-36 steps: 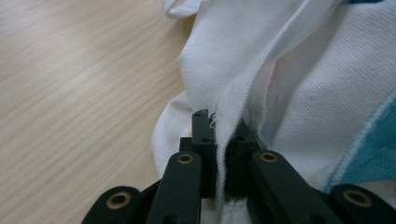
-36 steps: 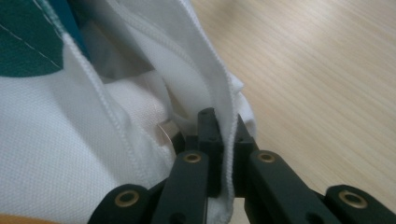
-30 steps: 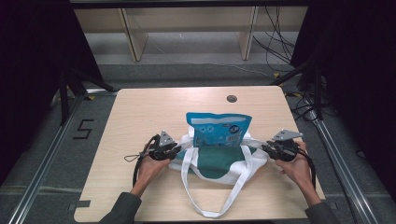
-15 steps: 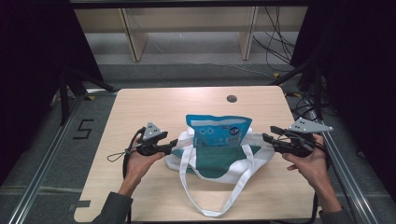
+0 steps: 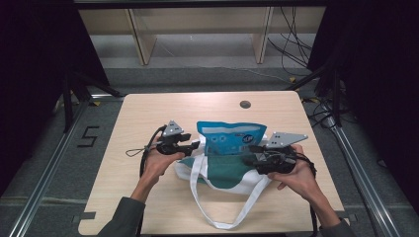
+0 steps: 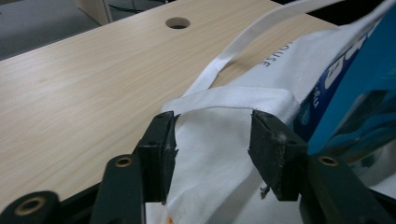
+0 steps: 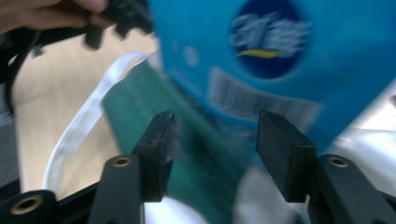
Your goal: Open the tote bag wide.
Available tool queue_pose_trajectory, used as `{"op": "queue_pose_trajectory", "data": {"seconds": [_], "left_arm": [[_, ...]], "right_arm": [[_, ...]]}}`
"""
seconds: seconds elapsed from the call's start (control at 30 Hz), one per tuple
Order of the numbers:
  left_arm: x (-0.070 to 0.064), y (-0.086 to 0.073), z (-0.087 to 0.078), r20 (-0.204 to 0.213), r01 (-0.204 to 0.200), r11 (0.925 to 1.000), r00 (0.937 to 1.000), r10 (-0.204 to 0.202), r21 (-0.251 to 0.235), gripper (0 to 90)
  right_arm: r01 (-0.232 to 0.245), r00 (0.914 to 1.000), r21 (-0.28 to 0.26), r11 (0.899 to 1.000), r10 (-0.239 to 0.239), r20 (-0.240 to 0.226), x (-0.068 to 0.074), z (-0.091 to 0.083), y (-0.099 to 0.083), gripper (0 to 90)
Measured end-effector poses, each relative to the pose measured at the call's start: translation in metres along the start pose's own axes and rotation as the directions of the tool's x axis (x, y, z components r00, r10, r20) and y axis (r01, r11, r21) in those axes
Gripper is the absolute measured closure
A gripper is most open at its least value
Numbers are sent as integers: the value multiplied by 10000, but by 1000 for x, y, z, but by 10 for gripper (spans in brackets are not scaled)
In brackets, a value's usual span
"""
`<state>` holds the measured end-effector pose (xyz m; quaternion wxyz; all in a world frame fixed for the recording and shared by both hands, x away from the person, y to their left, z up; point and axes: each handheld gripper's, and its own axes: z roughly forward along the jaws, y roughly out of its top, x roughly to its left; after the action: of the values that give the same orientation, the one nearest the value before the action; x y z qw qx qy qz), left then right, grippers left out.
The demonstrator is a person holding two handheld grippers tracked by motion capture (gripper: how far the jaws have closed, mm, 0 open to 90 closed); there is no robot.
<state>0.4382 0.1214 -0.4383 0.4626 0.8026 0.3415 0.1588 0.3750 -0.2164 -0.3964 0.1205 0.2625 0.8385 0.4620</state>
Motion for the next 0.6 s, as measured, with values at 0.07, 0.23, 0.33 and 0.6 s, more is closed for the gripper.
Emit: {"op": "queue_pose_trajectory", "data": {"seconds": [0.07,0.23,0.33,0.6], "left_arm": [[-1,0,0,325,137,9999,9994,-138,48,504],[0,9,-22,662,-74,10000,9978,75,-22,505],[-10,9,-15,742,-787,9965,9943,764,290,509],[-10,5,23,820,-553,9970,9953,507,545,678]], "right_arm": [[380,9993,168,9991,-379,-76,5,2,-1,525],[864,9962,518,9949,-856,-188,8,-3,-6,700],[819,9955,610,9948,-787,-538,8,-3,-11,811],[1318,9880,719,9887,-1251,-906,13,-6,-14,876]]}}
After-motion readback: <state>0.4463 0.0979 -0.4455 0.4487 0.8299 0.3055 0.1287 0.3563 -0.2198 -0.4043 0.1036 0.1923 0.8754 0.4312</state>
